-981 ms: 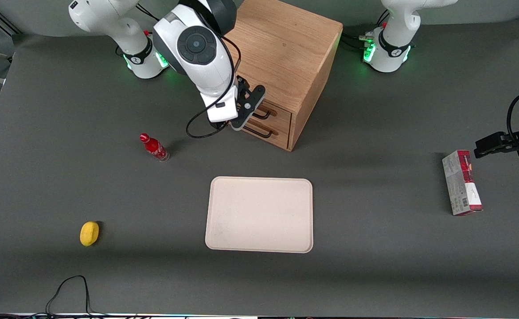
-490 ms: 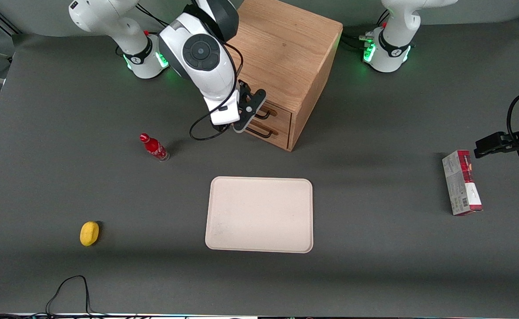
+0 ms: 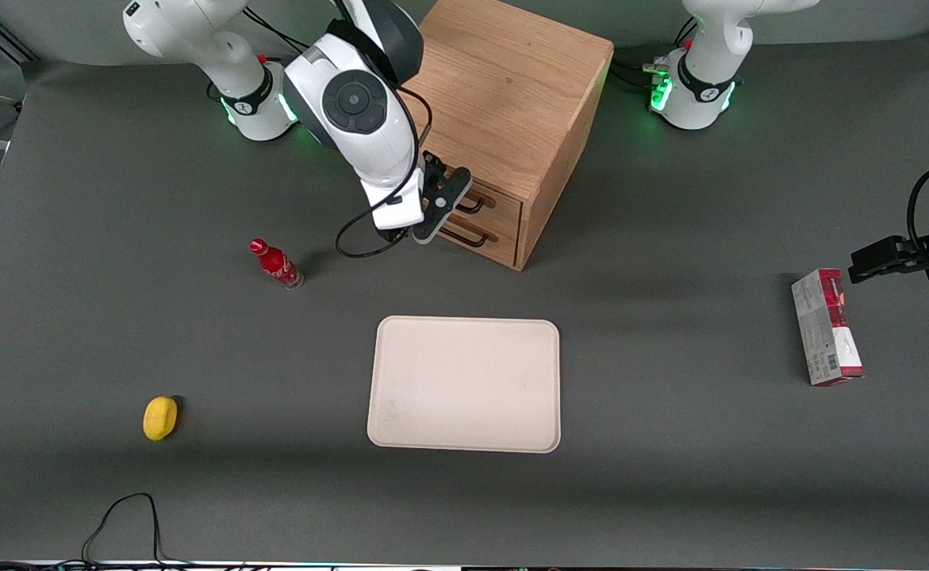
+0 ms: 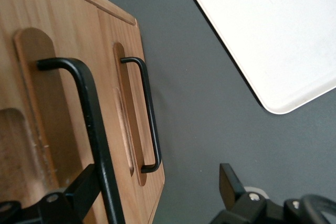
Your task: Open upper drawer
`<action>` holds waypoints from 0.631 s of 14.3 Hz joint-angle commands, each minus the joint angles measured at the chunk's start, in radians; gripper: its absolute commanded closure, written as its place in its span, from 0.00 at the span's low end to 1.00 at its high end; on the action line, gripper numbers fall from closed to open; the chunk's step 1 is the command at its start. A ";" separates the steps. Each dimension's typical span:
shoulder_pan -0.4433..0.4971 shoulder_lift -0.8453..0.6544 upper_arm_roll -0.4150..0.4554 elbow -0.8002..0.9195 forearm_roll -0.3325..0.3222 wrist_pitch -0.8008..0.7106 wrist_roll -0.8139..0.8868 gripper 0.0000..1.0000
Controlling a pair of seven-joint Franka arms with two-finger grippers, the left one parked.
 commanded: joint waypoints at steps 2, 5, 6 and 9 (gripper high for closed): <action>0.007 -0.008 -0.002 -0.028 -0.021 0.024 -0.018 0.00; 0.006 -0.006 -0.001 -0.024 -0.021 0.025 -0.016 0.00; 0.004 -0.006 -0.002 -0.022 -0.021 0.027 -0.018 0.00; -0.009 0.021 -0.004 0.001 -0.025 0.031 -0.019 0.00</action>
